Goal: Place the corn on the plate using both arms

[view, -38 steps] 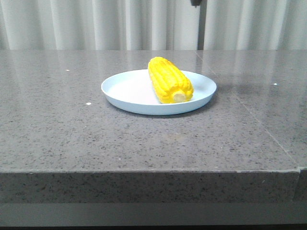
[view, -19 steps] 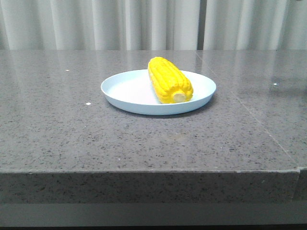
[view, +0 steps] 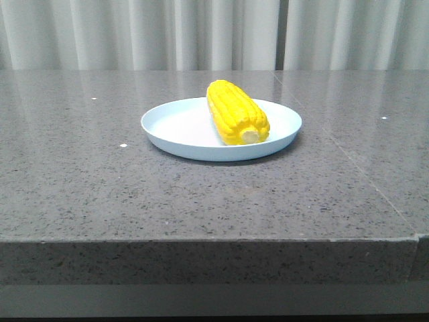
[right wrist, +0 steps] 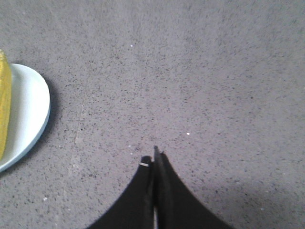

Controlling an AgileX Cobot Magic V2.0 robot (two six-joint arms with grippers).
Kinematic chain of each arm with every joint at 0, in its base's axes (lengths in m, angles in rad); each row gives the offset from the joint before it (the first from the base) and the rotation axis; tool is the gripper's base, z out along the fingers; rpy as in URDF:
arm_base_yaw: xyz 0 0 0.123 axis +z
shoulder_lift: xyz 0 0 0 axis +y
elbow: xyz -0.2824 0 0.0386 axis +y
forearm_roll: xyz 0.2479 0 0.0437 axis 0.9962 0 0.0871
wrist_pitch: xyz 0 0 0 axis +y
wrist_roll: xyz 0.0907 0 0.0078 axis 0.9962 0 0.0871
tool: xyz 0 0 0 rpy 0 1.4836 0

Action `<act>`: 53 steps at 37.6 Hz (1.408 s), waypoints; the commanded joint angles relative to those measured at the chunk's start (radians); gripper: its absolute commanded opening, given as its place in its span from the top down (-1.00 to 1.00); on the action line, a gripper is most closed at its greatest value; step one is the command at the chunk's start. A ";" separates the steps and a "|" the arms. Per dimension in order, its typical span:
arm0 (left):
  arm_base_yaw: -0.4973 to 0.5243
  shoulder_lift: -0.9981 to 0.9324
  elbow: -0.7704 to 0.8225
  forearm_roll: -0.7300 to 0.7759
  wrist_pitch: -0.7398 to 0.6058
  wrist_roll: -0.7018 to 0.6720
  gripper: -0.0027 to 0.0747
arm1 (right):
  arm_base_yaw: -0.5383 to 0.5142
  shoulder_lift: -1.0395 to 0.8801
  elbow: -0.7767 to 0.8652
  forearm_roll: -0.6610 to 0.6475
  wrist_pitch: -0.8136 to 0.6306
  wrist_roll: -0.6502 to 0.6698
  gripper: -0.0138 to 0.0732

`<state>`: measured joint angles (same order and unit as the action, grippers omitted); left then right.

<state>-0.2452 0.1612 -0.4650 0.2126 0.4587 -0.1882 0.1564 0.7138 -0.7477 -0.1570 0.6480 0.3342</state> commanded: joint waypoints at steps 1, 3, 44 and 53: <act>0.001 0.011 -0.024 0.006 -0.077 -0.012 0.98 | -0.004 -0.156 0.103 -0.059 -0.149 -0.009 0.84; 0.001 0.011 -0.024 0.006 -0.077 -0.012 0.98 | -0.004 -0.228 0.156 -0.066 -0.165 -0.009 0.84; 0.001 0.011 -0.024 0.006 -0.077 -0.012 0.98 | -0.004 -0.550 0.307 -0.066 -0.185 -0.009 0.84; 0.001 0.011 -0.024 0.006 -0.077 -0.012 0.98 | -0.004 -0.550 0.307 -0.066 -0.185 -0.009 0.84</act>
<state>-0.2452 0.1612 -0.4650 0.2126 0.4587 -0.1882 0.1564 0.1529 -0.4177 -0.2002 0.5410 0.3342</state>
